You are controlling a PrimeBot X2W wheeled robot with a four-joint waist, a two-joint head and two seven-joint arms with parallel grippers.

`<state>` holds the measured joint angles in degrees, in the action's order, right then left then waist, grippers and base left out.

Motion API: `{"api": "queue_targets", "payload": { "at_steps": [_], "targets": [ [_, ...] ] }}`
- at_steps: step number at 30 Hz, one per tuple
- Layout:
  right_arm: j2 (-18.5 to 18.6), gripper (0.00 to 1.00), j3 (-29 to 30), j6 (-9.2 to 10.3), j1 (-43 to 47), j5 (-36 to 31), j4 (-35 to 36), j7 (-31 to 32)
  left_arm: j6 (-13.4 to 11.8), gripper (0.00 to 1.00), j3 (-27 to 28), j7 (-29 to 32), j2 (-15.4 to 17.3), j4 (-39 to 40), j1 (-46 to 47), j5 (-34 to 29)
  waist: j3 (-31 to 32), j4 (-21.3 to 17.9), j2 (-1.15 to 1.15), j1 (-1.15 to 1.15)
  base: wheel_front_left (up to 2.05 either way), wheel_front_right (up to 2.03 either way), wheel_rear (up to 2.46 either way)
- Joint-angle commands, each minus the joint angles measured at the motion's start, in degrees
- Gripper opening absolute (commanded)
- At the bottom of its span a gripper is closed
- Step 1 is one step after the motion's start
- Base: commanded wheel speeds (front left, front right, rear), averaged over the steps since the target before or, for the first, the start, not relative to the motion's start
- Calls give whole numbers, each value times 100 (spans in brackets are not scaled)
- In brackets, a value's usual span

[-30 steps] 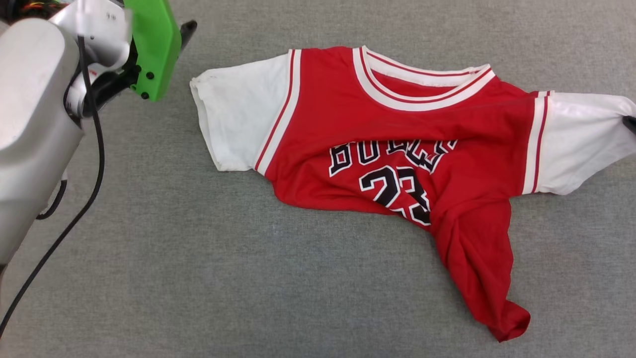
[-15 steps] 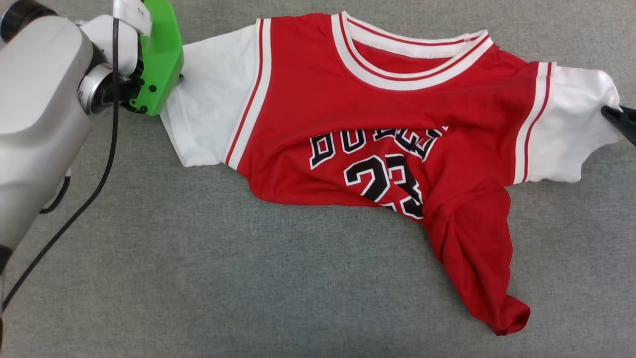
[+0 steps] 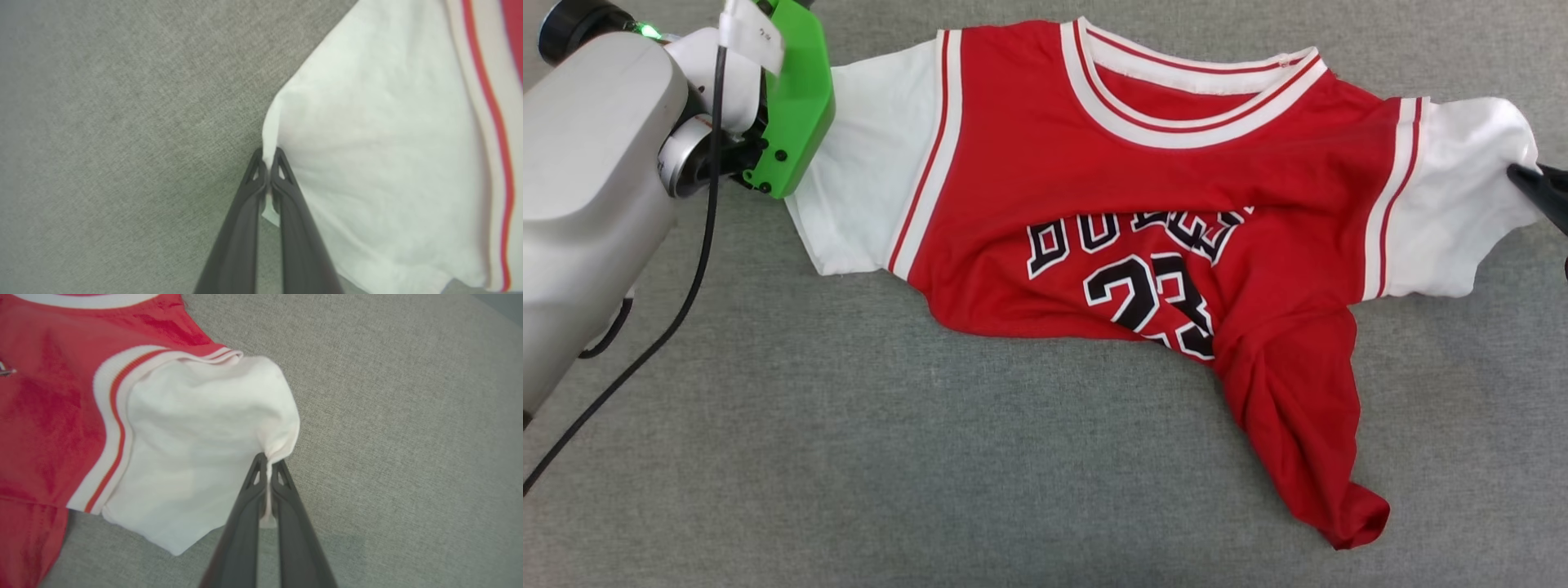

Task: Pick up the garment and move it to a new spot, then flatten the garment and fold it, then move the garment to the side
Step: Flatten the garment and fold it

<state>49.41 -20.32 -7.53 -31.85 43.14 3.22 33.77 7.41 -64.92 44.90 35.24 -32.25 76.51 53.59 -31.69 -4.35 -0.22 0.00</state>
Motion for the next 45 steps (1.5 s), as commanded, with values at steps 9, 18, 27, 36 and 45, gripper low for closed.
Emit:
{"api": "queue_targets", "payload": {
  "at_steps": [9, 18, 27, 36, 45],
  "targets": [
    [27, 0, 212, 4, -36, -290, -116, -638, 7, 0, 52, -1513, 300, 209, -102, -167, 922, 312, 22, 0, 0, 0, 0],
    [72, 0, 724, 4, -143, -344, -14, -1057, -162, 0, 319, -2467, 413, 773, 49, -427, 1524, 474, 22, 0, 0, 0, 0],
    [-48, 0, 1020, 4, -1189, -746, -204, -1360, -422, 0, 631, -2978, 387, 1112, 670, -755, 1489, 452, 22, 0, 0, 0, 0],
    [-644, 0, 446, 4, -3473, -1619, -1432, -1563, -422, 0, 867, -3527, -75, 530, 2027, -1341, 882, 242, 22, 0, 0, 0, 0],
    [-1164, 0, -55, 4, -5668, -2147, -2834, -2013, -301, 0, 1090, -4007, -554, -497, 3402, -1622, 305, 67, 22, 0, 0, 0, 0]
  ]
}}
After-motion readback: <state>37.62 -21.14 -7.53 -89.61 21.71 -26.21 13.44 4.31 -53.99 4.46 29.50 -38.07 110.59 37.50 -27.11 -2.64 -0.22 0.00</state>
